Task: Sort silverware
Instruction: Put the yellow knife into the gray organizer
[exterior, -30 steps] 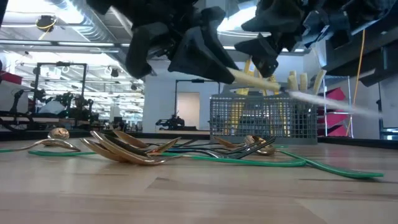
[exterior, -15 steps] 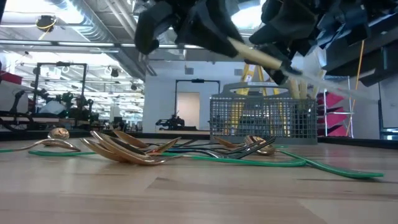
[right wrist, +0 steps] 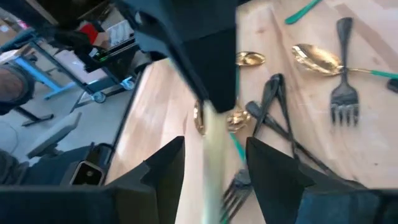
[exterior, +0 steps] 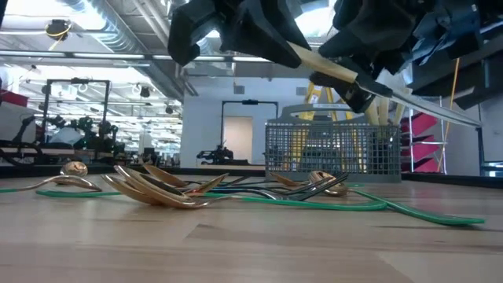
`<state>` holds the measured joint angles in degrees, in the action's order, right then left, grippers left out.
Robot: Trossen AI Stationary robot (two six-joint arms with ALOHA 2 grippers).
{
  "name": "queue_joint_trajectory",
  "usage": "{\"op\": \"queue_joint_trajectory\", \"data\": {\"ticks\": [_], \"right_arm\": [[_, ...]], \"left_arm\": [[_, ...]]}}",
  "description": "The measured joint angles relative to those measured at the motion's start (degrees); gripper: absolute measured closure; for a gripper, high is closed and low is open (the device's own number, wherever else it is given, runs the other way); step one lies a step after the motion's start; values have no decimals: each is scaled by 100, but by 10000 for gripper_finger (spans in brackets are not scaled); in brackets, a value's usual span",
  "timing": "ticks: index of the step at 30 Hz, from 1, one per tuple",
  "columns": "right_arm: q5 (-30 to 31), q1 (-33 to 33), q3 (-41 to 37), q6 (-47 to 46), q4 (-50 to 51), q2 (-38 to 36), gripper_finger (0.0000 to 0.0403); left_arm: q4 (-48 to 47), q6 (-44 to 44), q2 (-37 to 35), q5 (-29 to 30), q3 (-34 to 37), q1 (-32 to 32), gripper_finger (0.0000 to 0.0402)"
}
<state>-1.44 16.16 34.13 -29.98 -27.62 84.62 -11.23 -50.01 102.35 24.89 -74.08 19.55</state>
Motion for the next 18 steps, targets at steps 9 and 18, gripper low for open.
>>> {"op": "queue_joint_trajectory", "data": {"ticks": [9, 18], "right_arm": [[47, 0, 0, 20, -496, 171, 249], [80, -7, 0, 40, -532, 184, 249]], "left_arm": [[-23, 54, 0, -1, 0, 0, 342], [-19, 54, 0, 2, 0, 7, 342]]}}
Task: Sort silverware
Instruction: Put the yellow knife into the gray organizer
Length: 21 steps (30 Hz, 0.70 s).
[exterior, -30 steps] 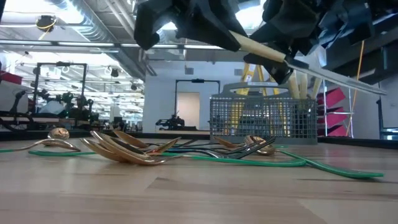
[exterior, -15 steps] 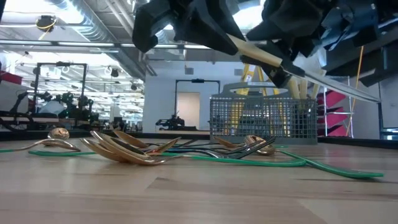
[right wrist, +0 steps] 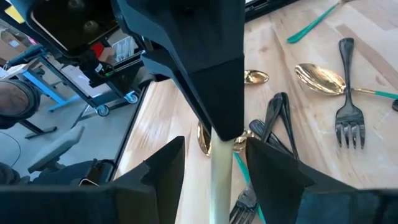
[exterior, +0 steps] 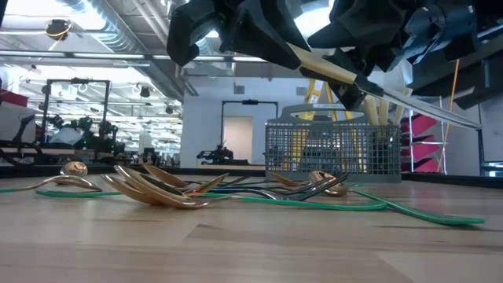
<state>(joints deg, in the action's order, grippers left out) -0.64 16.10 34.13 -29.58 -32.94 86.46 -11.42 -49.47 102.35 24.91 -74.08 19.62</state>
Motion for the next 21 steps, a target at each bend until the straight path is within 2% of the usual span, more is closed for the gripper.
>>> {"op": "queue_joint_trajectory", "data": {"ticks": [11, 21], "right_arm": [[68, 0, 0, 10, 0, 0, 256], [78, 0, 0, 249, 4, 0, 373]], "left_arm": [[37, 0, 0, 5, 2, 0, 342], [31, -2, 0, 43, 2, 4, 342]]}}
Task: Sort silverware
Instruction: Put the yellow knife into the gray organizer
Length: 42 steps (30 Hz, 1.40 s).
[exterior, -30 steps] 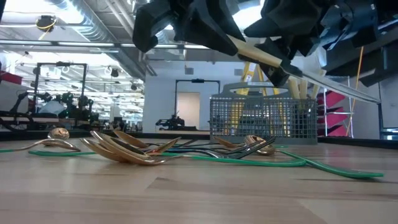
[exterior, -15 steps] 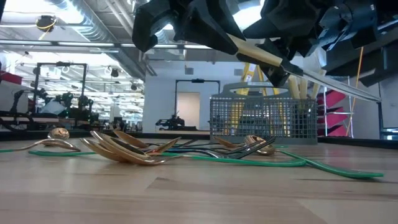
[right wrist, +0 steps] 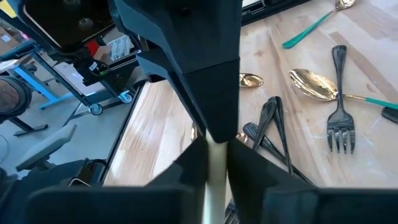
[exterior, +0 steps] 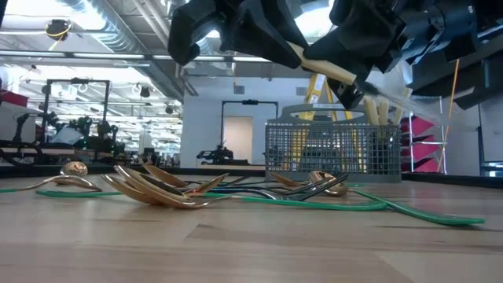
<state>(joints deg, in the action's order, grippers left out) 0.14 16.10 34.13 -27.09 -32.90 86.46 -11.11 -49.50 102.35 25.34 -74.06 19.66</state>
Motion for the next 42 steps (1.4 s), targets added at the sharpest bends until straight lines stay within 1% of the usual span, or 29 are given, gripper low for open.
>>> {"op": "queue_joint_trajectory", "data": {"ticks": [3, 7, 13, 16, 22, 26, 29, 33, 36, 39, 42], "right_arm": [[-2, 0, 0, 59, 8, 0, 391], [-2, 0, 0, 103, 6, -2, 387], [-4, 2, 0, 165, 4, -2, 393], [-4, 0, 0, 179, -16, -4, 393], [-54, 0, 0, 56, -27, -4, 395], [-22, 5, 0, 60, -10, -4, 395], [7, 4, 0, 72, 17, -8, 395], [65, 2, 0, 76, 389, -120, 396], [319, 2, 0, 89, 945, -407, 396], [635, 2, 0, 210, 1501, -832, 399], [949, 2, 0, 363, 1999, -1386, 402]], "left_arm": [[-7, 0, 0, 2, 2, 0, 342], [-4, 0, 0, 2, 2, 0, 342], [-4, 2, 0, 38, 2, 2, 338], [24, -8, 0, 111, 2, 0, 305], [9, -68, 0, 605, 2, 23, 228], [-55, 492, 0, 657, 2, 84, 187], [-181, 827, -2, 659, 2, 135, 173], [-589, 1313, -2, 755, 2, 177, 170], [-945, 1726, -2, 815, 2, 182, 172], [-1448, 2348, -13, 927, 30, 179, 173], [-1572, 2806, -7, 914, 153, 240, 173]]}}
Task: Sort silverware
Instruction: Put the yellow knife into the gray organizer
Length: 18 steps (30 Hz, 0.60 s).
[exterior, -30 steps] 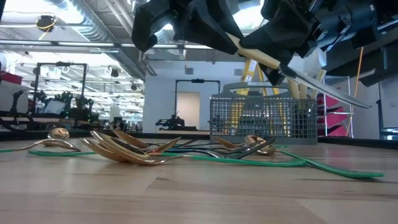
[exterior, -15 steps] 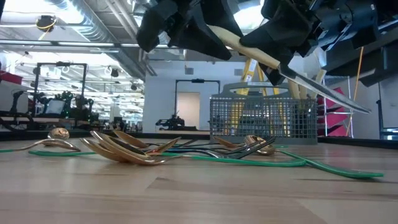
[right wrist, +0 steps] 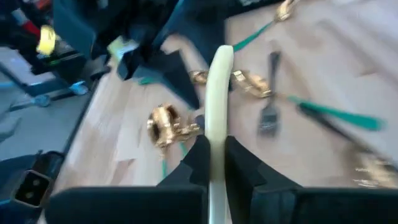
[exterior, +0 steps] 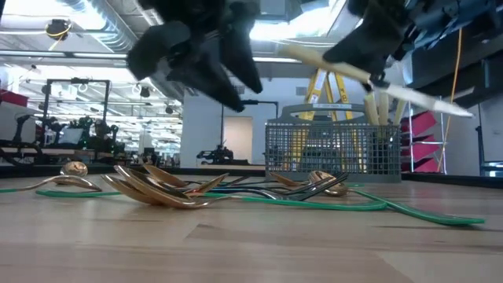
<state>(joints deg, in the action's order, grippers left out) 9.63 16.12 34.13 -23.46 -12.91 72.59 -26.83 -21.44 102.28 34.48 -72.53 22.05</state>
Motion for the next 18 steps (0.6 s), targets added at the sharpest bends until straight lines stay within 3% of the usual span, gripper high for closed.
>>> {"op": "queue_joint_trajectory", "data": {"ticks": [10, 15, 18], "right_arm": [[1446, 0, 0, 450, 1789, -2162, 402], [2664, 0, 0, 1142, 1845, -3130, 402], [3316, -2, 0, 1913, 1519, -3510, 402]], "left_arm": [[271, 808, -33, -15, 513, 135, 173], [490, 1430, -205, 202, 1000, 202, 173], [1423, 1547, -520, 262, 1527, 282, 173]]}}
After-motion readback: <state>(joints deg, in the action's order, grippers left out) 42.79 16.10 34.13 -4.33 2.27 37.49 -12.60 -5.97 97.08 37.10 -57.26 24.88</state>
